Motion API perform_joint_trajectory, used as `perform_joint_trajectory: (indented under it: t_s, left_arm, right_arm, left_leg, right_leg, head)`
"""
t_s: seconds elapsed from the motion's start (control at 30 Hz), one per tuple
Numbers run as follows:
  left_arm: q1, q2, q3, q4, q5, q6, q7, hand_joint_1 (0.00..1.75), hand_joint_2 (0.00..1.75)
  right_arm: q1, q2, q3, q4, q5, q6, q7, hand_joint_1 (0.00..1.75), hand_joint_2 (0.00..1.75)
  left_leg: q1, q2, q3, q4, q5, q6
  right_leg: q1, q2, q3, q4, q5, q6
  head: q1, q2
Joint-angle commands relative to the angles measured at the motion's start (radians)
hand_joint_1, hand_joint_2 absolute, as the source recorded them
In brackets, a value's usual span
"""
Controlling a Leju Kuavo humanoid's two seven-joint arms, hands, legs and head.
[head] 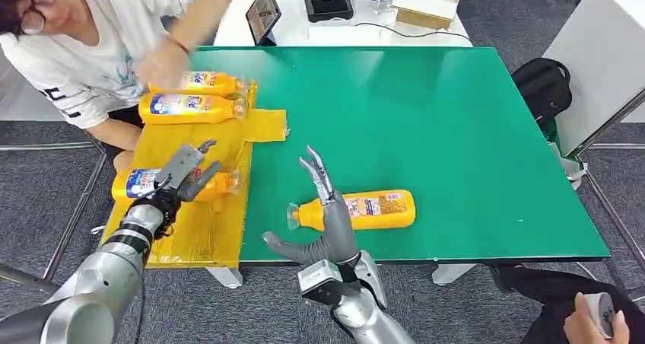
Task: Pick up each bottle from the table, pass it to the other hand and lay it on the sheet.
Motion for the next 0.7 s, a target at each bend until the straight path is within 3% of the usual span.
perform_joint_trajectory:
  t_s: [0.03, 0.47, 0.5, 0.53, 0.57, 0.7]
  left_arm:
    - [0.028, -0.107, 0.095, -0.157, 0.283, 0.094, -0.077, 0.0, 0.0]
    - [0.03, -0.106, 0.095, -0.157, 0.283, 0.094, -0.077, 0.0, 0.0]
    - [0.048, -0.116, 0.091, -0.203, 0.327, 0.158, -0.107, 0.0, 0.0]
    - [0.077, -0.118, 0.041, -0.279, 0.314, 0.282, -0.107, 0.0, 1.75]
    - [0.102, -0.103, -0.063, -0.315, 0.257, 0.495, -0.107, 0.0, 1.75]
    - [0.202, -0.098, -0.177, -0.485, 0.352, 0.606, -0.107, 0.0, 1.75]
  right_arm:
    - [-0.034, -0.008, -0.021, 0.084, 0.03, 0.01, 0.023, 0.0, 1.75]
    - [-0.034, -0.008, -0.021, 0.084, 0.03, 0.01, 0.023, 0.0, 1.75]
    - [-0.038, -0.014, -0.014, 0.089, 0.046, 0.014, 0.038, 0.0, 1.75]
    - [-0.041, -0.019, -0.009, 0.094, 0.064, 0.011, 0.049, 0.0, 1.75]
    - [-0.049, -0.029, -0.002, 0.102, 0.097, 0.007, 0.076, 0.0, 1.75]
    - [-0.097, -0.086, -0.018, 0.111, 0.176, 0.034, 0.186, 0.0, 1.75]
  left_leg:
    - [0.0, -0.002, 0.002, -0.001, -0.001, 0.001]
    - [0.0, 0.0, 0.0, -0.001, -0.001, 0.001]
    - [0.001, 0.001, 0.002, -0.001, -0.002, 0.001]
    - [0.0, 0.001, 0.001, -0.001, -0.001, 0.001]
    - [0.0, 0.001, 0.0, -0.001, -0.001, 0.001]
    - [0.0, 0.003, 0.001, -0.001, -0.002, 0.001]
  right_leg:
    - [0.001, -0.003, 0.003, -0.001, -0.002, -0.002]
    - [0.001, 0.0, 0.0, -0.001, -0.001, -0.002]
    - [0.001, -0.001, 0.002, -0.001, -0.001, -0.003]
    - [0.001, 0.0, 0.001, -0.001, -0.001, -0.003]
    - [0.001, 0.0, 0.0, -0.001, -0.001, -0.002]
    - [0.001, 0.001, 0.001, -0.001, -0.001, -0.002]
  head:
    - [0.0, 0.0]
    - [0.0, 0.0]
    - [0.0, 0.0]
    - [0.0, 0.0]
    - [0.0, 0.0]
    - [0.0, 0.0]
